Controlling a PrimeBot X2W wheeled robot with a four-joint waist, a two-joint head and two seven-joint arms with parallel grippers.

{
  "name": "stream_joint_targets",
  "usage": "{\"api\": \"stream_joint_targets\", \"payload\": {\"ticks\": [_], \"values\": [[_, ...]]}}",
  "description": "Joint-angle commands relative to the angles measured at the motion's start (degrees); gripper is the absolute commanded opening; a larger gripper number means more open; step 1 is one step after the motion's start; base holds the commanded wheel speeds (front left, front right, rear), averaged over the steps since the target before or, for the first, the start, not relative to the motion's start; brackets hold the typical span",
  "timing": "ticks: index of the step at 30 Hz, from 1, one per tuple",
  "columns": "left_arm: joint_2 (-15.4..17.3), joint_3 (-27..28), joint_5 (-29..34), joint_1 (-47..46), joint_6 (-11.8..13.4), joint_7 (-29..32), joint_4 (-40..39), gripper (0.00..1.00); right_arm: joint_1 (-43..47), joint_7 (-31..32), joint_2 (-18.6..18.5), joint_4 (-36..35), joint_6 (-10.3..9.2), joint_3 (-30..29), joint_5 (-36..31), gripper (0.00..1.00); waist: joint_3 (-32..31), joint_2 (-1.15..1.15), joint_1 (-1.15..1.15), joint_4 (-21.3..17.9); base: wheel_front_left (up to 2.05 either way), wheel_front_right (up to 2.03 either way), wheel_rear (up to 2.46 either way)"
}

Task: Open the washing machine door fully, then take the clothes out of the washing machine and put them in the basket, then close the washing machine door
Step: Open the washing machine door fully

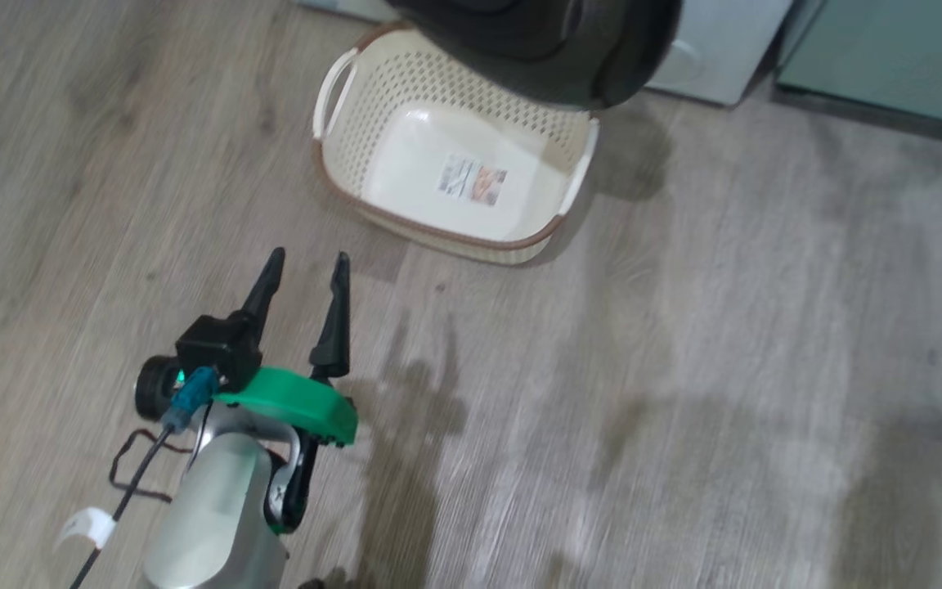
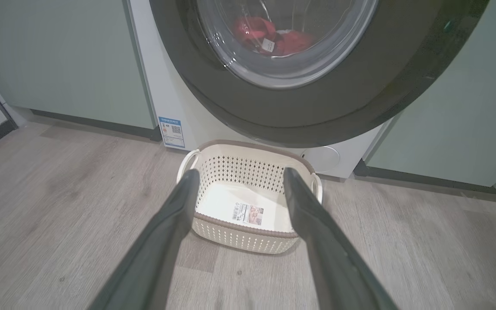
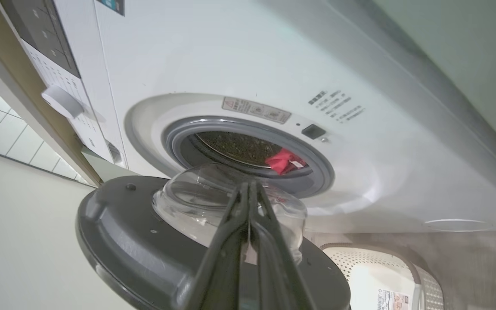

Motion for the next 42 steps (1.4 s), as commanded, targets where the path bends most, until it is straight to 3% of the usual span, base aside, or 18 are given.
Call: {"api": "stream_joint_targets", "payload": {"ticks": [1,13,31,42], "values": [[1.09,1.26,-0.52,-1.96,0.37,-0.54,-1.75,1.00,-2.12,-0.10,1.53,-1.03,0.00,0.88,-0.84,0.00,1.66,0.00,0.00,1.66,0.00,0.00,0.00],[1.09,-0.86,-2.92,-2.17,1.97,-0.54,-1.16,1.00,-1.38,4.77,6.58,-0.34,0.00,8.20,-2.66,0.00,-0.34,0.00,0.00,5.03,0.00,0.00,0.00],[1.09,2.40,-0.12,2.46,2.13,-0.54,-1.05,1.00,9.26,9.48,10.37,-4.37,0.00,13.31,1.35,0.00,-8.35,0.00,0.00,8.78,0.00,0.00,0.00],[1.09,3.04,2.25,3.72,1.09,-0.54,-0.58,1.00,15.01,8.55,17.77,-5.71,0.00,15.25,3.94,0.00,-11.78,0.00,0.00,13.35,0.00,0.00,0.00]]}}
